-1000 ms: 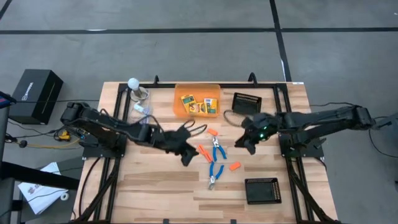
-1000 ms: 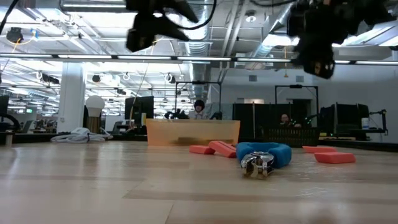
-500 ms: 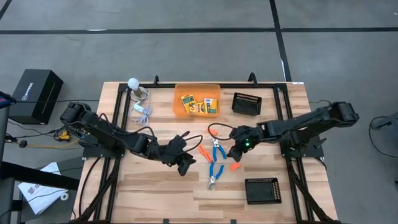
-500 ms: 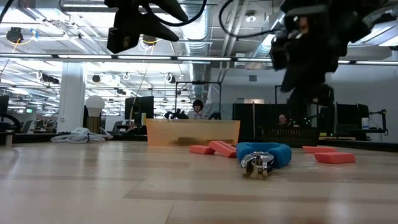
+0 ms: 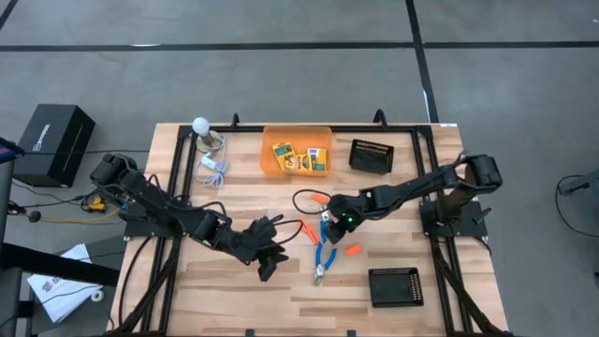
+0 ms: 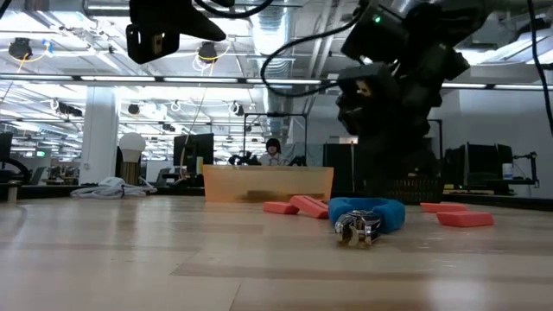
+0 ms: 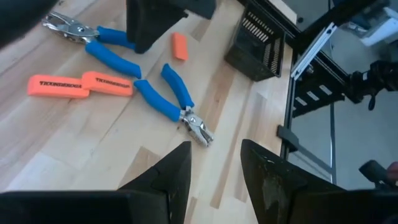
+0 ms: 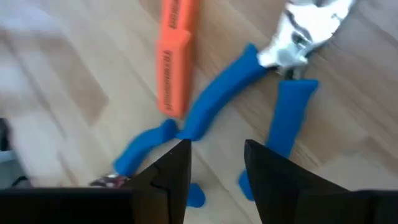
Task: Pick & Place School Supplies
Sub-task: Put the blue hole punch into the top black bin
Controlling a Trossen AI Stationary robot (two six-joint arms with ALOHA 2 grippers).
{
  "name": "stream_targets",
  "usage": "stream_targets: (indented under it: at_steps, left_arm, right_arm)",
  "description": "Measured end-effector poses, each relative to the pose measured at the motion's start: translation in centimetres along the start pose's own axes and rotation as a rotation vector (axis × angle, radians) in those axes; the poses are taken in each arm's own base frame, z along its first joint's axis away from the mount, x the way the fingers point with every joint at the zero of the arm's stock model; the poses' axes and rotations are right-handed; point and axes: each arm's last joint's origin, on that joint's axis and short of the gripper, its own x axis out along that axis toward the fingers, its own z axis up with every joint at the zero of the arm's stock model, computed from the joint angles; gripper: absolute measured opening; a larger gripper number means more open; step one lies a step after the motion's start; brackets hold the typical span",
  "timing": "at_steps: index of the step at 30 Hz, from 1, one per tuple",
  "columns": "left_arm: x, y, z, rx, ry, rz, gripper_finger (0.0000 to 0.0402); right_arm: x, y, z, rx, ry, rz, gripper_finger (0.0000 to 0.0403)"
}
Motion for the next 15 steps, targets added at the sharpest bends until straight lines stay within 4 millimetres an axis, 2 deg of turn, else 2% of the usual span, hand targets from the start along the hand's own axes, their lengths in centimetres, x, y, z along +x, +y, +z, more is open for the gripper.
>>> stream_targets:
  at_steps: [3, 6, 11, 15]
  left_arm:
    - [-0.1, -0.1, -0.3, 0.012, 0.012, 0.001, 0.0135]
    - [-0.2, -0.4, -0.7, 0.034, 0.021, -0.006, 0.0135]
    - [-0.5, -0.5, -0.8, 0.050, 0.022, -0.014, 0.0135]
    - [-0.6, -0.5, -0.5, 0.069, 0.005, -0.009, 0.0135]
  right_arm:
    - [0.4, 0.0, 0.4, 0.013, 0.023, -0.026, 0.0141]
    - [-0.1, 0.0, 0.7, 0.012, 0.049, -0.017, 0.0150]
    - [-2.7, 0.9, 1.5, 0.004, -0.005, 0.020, 0.0161]
    - [-4.0, 0.5, 1.6, 0.001, -0.019, -0.023, 0.0159]
